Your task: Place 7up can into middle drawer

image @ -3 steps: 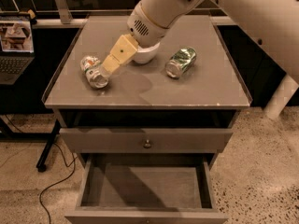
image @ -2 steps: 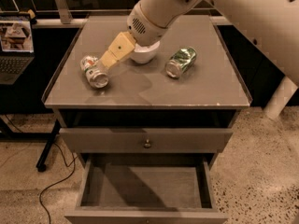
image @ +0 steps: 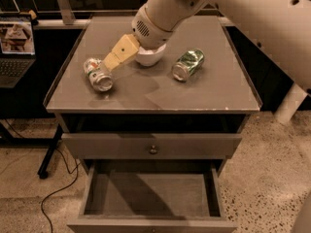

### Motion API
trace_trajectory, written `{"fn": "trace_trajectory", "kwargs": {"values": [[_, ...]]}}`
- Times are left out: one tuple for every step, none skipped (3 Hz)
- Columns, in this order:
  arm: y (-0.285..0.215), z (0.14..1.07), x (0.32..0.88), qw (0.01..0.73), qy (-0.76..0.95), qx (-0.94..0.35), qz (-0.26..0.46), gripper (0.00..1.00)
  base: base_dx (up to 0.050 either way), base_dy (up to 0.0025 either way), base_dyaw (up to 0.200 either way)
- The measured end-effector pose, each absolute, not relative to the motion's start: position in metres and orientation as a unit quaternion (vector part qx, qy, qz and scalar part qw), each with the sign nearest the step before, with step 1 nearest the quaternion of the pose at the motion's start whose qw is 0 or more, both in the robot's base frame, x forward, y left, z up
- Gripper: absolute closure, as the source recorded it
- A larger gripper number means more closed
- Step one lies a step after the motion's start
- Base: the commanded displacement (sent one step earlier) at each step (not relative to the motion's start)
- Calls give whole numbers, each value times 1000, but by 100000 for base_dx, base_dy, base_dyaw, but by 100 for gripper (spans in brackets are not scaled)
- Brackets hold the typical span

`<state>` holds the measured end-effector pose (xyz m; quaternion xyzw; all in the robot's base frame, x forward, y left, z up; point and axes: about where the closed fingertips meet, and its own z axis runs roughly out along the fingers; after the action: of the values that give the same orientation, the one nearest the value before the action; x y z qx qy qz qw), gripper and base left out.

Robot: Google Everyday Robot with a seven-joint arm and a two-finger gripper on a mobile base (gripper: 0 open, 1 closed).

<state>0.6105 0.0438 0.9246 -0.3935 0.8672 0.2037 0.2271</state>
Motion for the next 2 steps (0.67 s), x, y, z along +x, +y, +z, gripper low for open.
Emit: {"fn": "trace_trajectory", "kwargs": {"values": [[52,921,608,227,864,-392,221,0,0,0,0],[78,923,598,228,853,-405,236,0,0,0,0]]}}
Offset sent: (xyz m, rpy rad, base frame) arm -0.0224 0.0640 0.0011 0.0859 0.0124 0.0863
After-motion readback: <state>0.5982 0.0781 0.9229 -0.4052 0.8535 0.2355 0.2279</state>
